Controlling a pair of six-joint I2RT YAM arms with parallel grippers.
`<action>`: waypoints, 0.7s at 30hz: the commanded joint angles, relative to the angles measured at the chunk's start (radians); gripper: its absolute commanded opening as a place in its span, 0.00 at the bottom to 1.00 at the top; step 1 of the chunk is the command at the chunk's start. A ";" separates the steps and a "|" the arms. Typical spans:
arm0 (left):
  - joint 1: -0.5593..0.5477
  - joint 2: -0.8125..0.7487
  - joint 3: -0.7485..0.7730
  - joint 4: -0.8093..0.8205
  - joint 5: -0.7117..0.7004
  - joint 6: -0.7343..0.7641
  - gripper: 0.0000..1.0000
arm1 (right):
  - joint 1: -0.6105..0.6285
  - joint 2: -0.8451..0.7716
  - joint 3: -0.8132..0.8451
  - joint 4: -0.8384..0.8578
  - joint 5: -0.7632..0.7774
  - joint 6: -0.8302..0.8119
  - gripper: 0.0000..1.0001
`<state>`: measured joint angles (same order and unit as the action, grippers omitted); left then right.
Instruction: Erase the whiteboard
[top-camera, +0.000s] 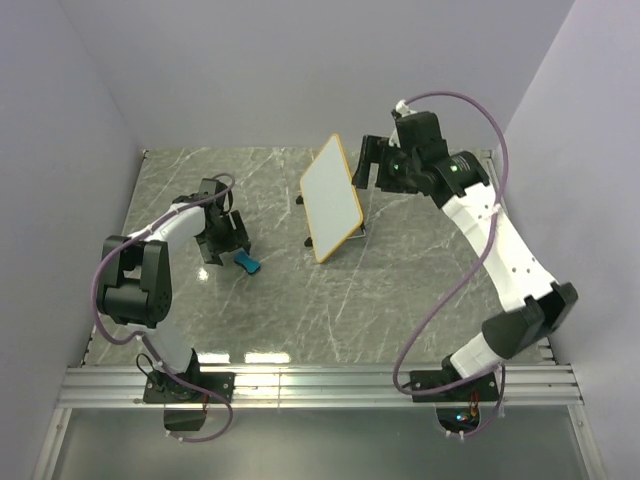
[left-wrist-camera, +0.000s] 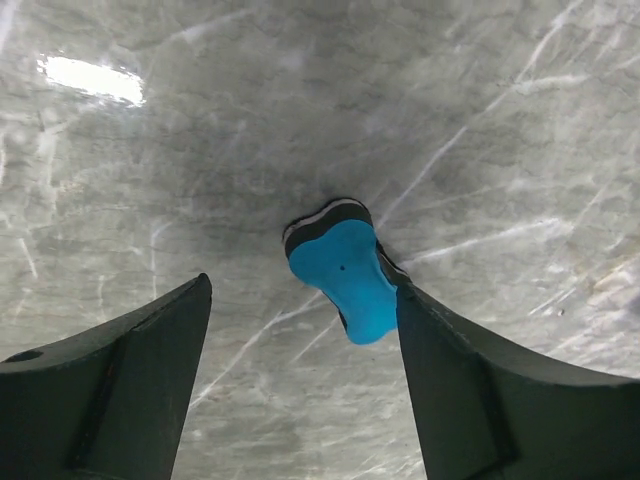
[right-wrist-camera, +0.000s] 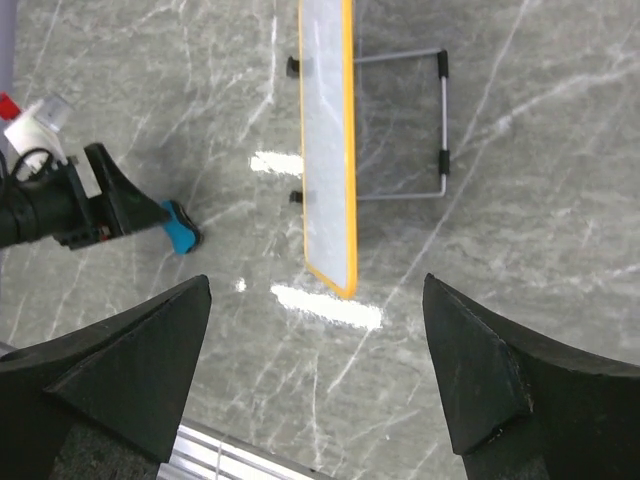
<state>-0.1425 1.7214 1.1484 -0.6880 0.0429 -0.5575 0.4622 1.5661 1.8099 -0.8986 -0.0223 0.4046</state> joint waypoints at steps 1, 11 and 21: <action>-0.002 -0.048 0.025 0.002 -0.040 0.008 0.80 | 0.000 -0.066 -0.098 0.067 0.021 0.019 0.93; -0.094 -0.360 0.033 -0.015 -0.141 -0.096 0.76 | 0.000 -0.548 -0.484 0.315 0.131 0.030 0.88; -0.117 -0.609 0.123 -0.110 -0.014 -0.214 0.79 | -0.002 -0.788 -0.636 0.227 -0.125 0.063 0.88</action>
<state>-0.2531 1.1580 1.2072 -0.7521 -0.0025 -0.7273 0.4606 0.7937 1.2297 -0.6609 -0.0536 0.4549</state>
